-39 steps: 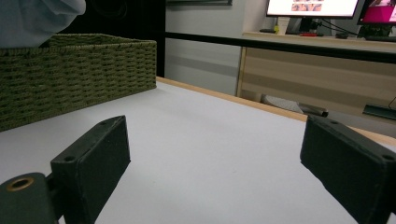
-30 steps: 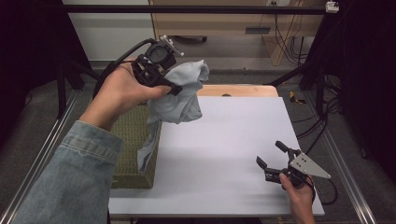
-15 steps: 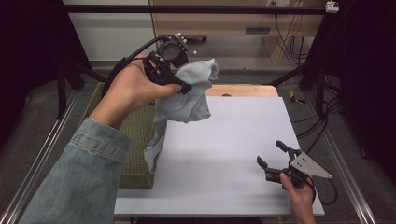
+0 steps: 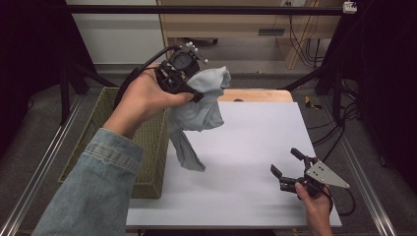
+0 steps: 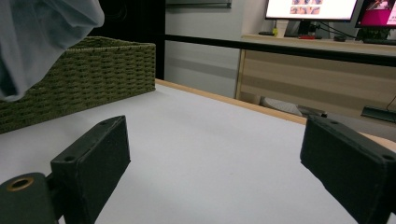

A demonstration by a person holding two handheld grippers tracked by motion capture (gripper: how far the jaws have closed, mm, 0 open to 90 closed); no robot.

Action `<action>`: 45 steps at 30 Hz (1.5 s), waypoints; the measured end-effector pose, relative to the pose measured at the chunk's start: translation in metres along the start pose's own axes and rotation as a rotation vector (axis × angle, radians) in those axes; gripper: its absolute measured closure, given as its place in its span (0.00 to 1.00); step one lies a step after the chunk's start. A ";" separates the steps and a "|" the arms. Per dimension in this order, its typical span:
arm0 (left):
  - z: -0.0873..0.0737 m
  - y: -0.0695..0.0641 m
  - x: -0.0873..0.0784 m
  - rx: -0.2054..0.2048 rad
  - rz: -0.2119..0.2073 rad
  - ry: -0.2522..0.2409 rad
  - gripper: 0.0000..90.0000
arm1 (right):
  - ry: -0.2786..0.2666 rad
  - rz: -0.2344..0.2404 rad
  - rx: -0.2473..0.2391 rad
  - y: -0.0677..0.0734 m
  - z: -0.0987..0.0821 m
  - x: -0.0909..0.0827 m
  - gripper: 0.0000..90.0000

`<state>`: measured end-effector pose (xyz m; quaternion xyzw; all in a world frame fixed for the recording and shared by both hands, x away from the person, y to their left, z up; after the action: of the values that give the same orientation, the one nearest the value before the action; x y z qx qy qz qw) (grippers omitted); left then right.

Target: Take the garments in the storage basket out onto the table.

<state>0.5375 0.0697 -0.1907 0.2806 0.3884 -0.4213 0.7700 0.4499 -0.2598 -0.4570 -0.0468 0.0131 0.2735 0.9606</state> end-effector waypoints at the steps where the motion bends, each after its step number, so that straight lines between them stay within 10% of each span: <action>1: 0.000 0.000 0.002 -0.001 -0.003 0.001 0.82 | 0.002 0.001 0.004 0.000 0.000 0.000 0.09; 19: 0.005 -0.011 0.042 0.010 -0.035 -0.002 0.82 | 0.005 -0.010 0.015 0.001 0.001 -0.003 0.09; 45: -0.038 0.000 0.121 -0.047 -0.066 0.046 0.82 | 0.008 0.001 0.019 0.003 0.000 -0.002 0.09</action>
<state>0.5656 0.0461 -0.3121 0.2592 0.4246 -0.4306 0.7531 0.4470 -0.2585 -0.4567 -0.0388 0.0195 0.2735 0.9609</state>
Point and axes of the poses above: each handheld gripper's, and its own axes: x roughly forward along the jaws, z roughly out of its top, y roughly to its left, the point moved 4 cm from there along x, roughly forward along the jaws, and after that the axes turned 3 degrees about -z, right-handed, at the moved point
